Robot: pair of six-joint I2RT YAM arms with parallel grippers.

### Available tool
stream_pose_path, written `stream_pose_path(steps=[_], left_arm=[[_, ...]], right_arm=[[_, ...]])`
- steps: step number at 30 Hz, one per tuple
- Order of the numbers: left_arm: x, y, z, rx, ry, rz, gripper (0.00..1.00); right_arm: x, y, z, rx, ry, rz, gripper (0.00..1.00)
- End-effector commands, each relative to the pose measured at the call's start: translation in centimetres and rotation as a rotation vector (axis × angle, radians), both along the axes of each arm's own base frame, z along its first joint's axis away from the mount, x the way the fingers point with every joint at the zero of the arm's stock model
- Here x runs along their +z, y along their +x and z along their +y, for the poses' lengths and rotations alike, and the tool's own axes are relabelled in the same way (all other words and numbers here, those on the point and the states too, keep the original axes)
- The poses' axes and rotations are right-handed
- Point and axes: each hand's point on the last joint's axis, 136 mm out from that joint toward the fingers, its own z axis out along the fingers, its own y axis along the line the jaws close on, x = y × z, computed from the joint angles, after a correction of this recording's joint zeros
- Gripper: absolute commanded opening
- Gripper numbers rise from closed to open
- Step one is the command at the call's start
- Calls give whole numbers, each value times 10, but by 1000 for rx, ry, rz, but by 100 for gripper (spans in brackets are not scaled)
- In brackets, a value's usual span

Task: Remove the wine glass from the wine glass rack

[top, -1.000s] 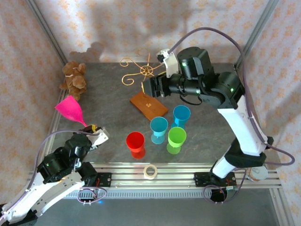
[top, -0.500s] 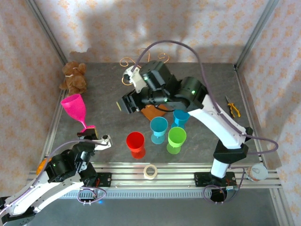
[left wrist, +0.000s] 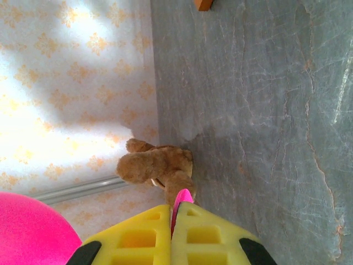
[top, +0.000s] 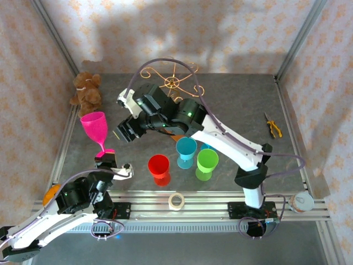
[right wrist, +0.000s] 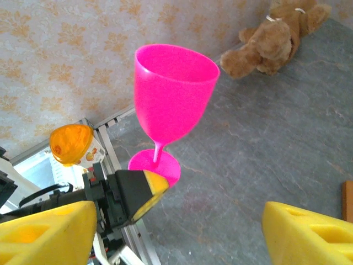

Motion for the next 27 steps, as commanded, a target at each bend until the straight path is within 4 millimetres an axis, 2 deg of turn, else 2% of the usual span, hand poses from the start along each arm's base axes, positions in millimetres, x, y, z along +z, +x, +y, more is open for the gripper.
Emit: stream_pose_path(steps=[1,6,11,14,19,24,27], left_arm=[[0,0,-1,-16,52,2,0],[7,2,-8,-38,96,-3,0],[16,3,-7,-30,94,-18,0],[14,4,-8,-31,113,-13,0],[18,6,-10,-29,120,-26,0],[19,8,-13,-37,128,-33,0],[21,11,-15,-31,139,-49,0]], right_arm=[[28,1,19,53,90,-90,79],[26,6,43,100,113,-134,83],[27,2,63,171,157,-140,90],[22,-2,72,210,166,-118,94],[7,-7,80,254,150,-85,97],[11,-6,86,276,189,-81,99],[12,2,89,267,215,-57,99]])
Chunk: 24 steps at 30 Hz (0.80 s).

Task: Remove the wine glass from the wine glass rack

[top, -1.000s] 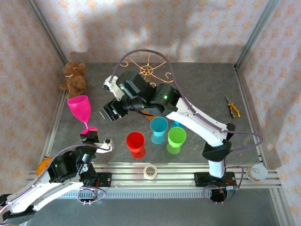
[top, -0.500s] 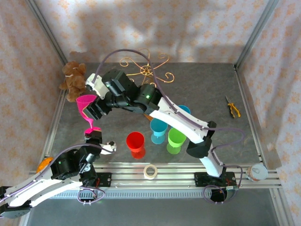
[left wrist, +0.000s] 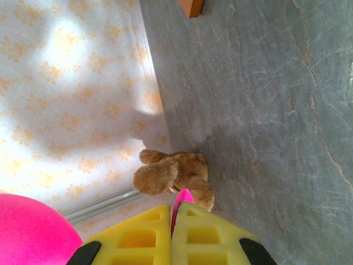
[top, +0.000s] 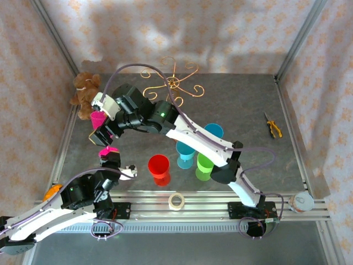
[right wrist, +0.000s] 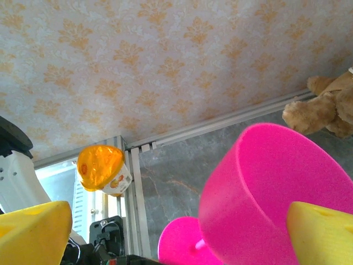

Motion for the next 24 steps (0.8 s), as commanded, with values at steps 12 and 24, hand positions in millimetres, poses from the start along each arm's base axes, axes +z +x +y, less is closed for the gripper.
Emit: stream_pose_path(steps=[12,24], left_arm=[[17,7,-3,16,-5,-66,0],[22,8,-5,15,0,-73,0]], right_arm=[[3,8,-3,90,46,120,92],[-23,9,-16,111,-58,127,88]])
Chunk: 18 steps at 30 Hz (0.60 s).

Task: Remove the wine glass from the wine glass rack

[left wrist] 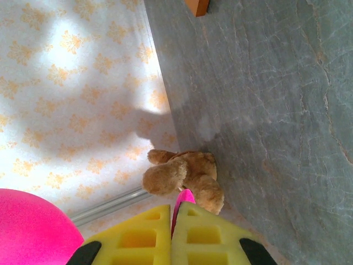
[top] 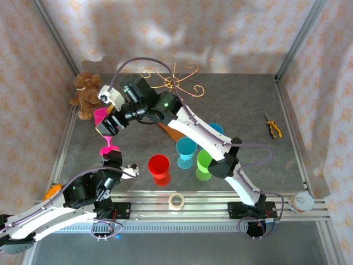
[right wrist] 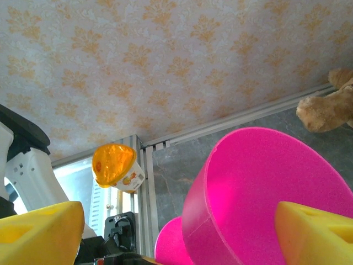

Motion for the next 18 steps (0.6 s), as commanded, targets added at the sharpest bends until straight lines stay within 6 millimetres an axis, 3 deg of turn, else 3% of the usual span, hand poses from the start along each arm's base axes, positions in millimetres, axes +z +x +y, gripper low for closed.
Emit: stream_pose_path(steps=[1,5,10,18], left_arm=[[18,3,-1,16,-32,-57,0],[18,4,-1,18,-32,-60,0],[17,4,-1,21,-23,-59,0],[20,4,1,31,-33,-75,0]], right_arm=[[-19,-14,-9,50,-82,35,86],[-33,-20,-15,71,-137,63,79],[-41,-23,-25,66,-187,74,58],[-36,-33,-40,86,-214,85,51]])
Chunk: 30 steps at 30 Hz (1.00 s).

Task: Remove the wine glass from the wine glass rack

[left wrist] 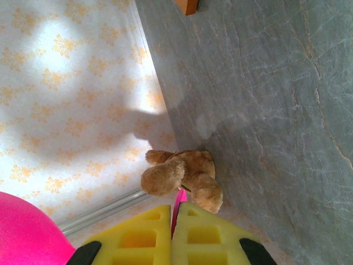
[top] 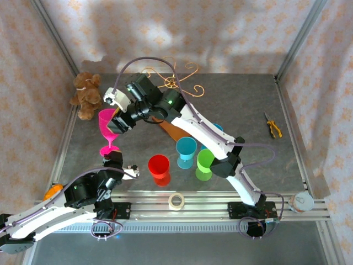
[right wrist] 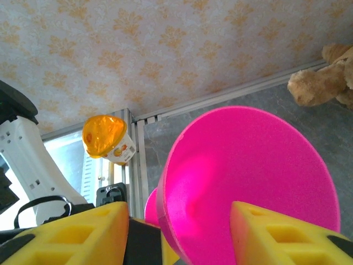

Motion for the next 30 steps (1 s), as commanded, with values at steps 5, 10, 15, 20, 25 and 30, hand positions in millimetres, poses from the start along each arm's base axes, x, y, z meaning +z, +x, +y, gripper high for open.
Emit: stream_pose_path(steps=[5,10,15,20,25,30], left_arm=[[30,6,1,36,-78,-101,0],[29,6,0,36,-75,-103,0],[30,6,1,40,-77,-105,0],[33,7,0,39,-88,-120,0],[32,7,0,39,-80,-115,0],[34,6,1,39,-82,-118,0]], right_arm=[[-29,-40,-28,70,-171,122,46],[-37,-45,-35,70,-215,141,42],[-42,-53,-34,87,-231,149,30],[-50,-62,-36,100,-266,165,28],[-60,-72,-43,103,-326,180,25],[-72,-81,-47,103,-382,179,26]])
